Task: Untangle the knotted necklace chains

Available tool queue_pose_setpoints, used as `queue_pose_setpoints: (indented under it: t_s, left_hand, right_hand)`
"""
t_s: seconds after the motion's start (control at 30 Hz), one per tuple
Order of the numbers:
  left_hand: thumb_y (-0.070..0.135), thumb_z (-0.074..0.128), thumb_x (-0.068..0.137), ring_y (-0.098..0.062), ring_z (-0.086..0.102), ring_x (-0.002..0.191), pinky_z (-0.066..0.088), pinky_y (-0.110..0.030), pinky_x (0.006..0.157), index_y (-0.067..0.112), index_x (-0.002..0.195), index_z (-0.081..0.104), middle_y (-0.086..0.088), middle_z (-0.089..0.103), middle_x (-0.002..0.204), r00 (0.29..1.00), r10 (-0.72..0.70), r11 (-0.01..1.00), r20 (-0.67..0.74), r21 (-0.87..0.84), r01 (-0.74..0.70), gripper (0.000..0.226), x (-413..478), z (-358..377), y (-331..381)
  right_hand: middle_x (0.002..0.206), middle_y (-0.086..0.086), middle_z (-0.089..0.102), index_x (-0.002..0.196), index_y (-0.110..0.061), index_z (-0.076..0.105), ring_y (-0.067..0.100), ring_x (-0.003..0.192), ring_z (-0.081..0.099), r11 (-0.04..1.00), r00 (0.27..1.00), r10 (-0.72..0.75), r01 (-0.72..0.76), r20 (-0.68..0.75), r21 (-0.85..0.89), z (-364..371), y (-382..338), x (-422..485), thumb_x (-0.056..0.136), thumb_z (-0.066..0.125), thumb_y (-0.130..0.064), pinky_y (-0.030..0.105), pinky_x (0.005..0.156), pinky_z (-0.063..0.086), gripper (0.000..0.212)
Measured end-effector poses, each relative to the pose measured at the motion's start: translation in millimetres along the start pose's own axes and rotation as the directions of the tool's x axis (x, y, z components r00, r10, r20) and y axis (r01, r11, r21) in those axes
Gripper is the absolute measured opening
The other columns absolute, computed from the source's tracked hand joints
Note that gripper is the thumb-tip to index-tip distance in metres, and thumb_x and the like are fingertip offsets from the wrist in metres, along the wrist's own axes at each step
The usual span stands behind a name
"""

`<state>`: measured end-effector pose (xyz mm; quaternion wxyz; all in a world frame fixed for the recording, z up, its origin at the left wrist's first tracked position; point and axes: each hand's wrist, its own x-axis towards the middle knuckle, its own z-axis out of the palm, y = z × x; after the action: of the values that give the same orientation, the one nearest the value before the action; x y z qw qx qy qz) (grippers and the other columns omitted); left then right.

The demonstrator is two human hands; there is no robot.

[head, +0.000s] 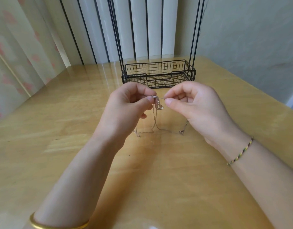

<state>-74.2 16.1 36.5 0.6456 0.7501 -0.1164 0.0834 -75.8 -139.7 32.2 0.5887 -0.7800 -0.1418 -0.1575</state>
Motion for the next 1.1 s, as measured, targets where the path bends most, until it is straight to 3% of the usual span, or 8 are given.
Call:
queue_pose_setpoints:
  t_s: [0.1,0.23,0.37,0.53,0.67,0.83,0.97,1.1]
  left_hand:
    - [0.0,0.059,0.089,-0.006,0.059,0.066,0.044,-0.018,0.056,0.017,0.084,0.064,0.006,0.069,0.071,1.0,-0.012,1.0,0.014,-0.009,0.012,0.018,-0.6,-0.1,-0.1]
    - [0.001,0.06,0.09,-0.007,0.059,0.067,0.044,-0.019,0.057,0.015,0.085,0.065,0.004,0.07,0.073,0.999,-0.035,0.998,0.028,-0.057,0.036,0.015,-1.0,-0.2,0.7]
    - [0.004,0.06,0.09,-0.007,0.059,0.067,0.043,-0.02,0.058,0.013,0.087,0.065,0.005,0.07,0.073,0.998,-0.049,0.995,0.038,-0.087,0.052,0.011,-1.3,-0.3,0.7]
    - [0.006,0.059,0.091,-0.009,0.058,0.071,0.043,-0.022,0.06,0.015,0.086,0.064,0.003,0.07,0.077,0.998,-0.056,0.994,0.043,-0.095,0.059,0.011,-1.1,-1.2,1.1]
    - [0.006,0.059,0.091,-0.007,0.057,0.068,0.043,-0.021,0.059,0.016,0.085,0.064,0.005,0.068,0.074,0.999,-0.046,0.998,0.014,-0.052,0.046,0.012,-1.0,-1.4,0.5]
    - [0.007,0.06,0.091,-0.004,0.058,0.066,0.044,-0.021,0.059,0.017,0.082,0.064,0.006,0.064,0.077,0.998,-0.055,0.998,-0.009,-0.014,0.054,0.013,-1.0,0.9,0.4]
    - [0.01,0.061,0.091,-0.005,0.059,0.067,0.048,-0.025,0.063,0.018,0.082,0.064,0.014,0.061,0.07,0.998,-0.065,0.998,-0.025,0.013,0.066,0.012,-0.3,2.2,-1.5]
    - [0.012,0.062,0.09,-0.005,0.056,0.065,0.048,-0.019,0.058,0.02,0.08,0.063,0.014,0.061,0.077,0.998,-0.024,0.997,-0.05,0.07,0.027,0.013,-0.8,2.9,-1.7]
  right_hand:
    - [0.074,-0.007,0.058,0.078,-0.021,0.062,0.004,0.065,0.049,1.0,1.0,-0.011,0.011,-0.008,0.029,-0.4,-0.5,-0.5,0.083,0.064,0.0,0.011,0.057,0.039,0.022]
    - [0.065,-0.014,0.058,0.071,-0.021,0.065,0.002,0.057,0.044,0.998,1.0,-0.003,0.002,-0.018,-0.068,0.1,0.3,-1.2,0.079,0.062,0.003,0.011,0.055,0.037,0.026]
    - [0.066,-0.015,0.055,0.076,-0.019,0.067,0.003,0.058,0.043,0.995,1.0,0.018,-0.017,0.01,-0.098,1.7,-2.4,-2.7,0.078,0.072,-0.017,0.012,0.054,0.034,0.005]
    - [0.049,-0.03,0.049,0.079,-0.024,0.067,0.001,0.054,0.041,0.993,0.997,0.019,-0.01,0.073,-0.121,2.8,-1.1,-3.8,0.078,0.074,-0.026,0.009,0.05,0.031,0.007]
    - [0.07,-0.016,0.061,0.077,-0.02,0.067,0.002,0.064,0.049,0.997,0.999,0.03,-0.028,0.031,-0.076,2.4,0.1,-1.0,0.084,0.068,-0.018,0.014,0.059,0.041,0.007]
    - [0.074,0.001,0.064,0.075,-0.012,0.061,0.008,0.059,0.048,0.987,0.993,0.122,-0.121,-0.002,0.103,3.2,-1.3,-0.8,0.089,0.056,-0.011,0.014,0.051,0.034,0.015]
    - [0.065,0.004,0.062,0.079,-0.012,0.058,0.011,0.048,0.037,0.949,0.973,0.228,-0.231,0.038,0.216,3.0,-2.9,-1.7,0.093,0.05,-0.011,0.015,0.039,0.028,0.016]
    - [0.05,-0.001,0.045,0.083,-0.009,0.059,0.005,0.038,0.028,0.928,0.955,0.287,-0.297,0.079,0.224,1.8,-3.2,-2.6,0.097,0.048,-0.015,0.016,0.035,0.021,0.018]
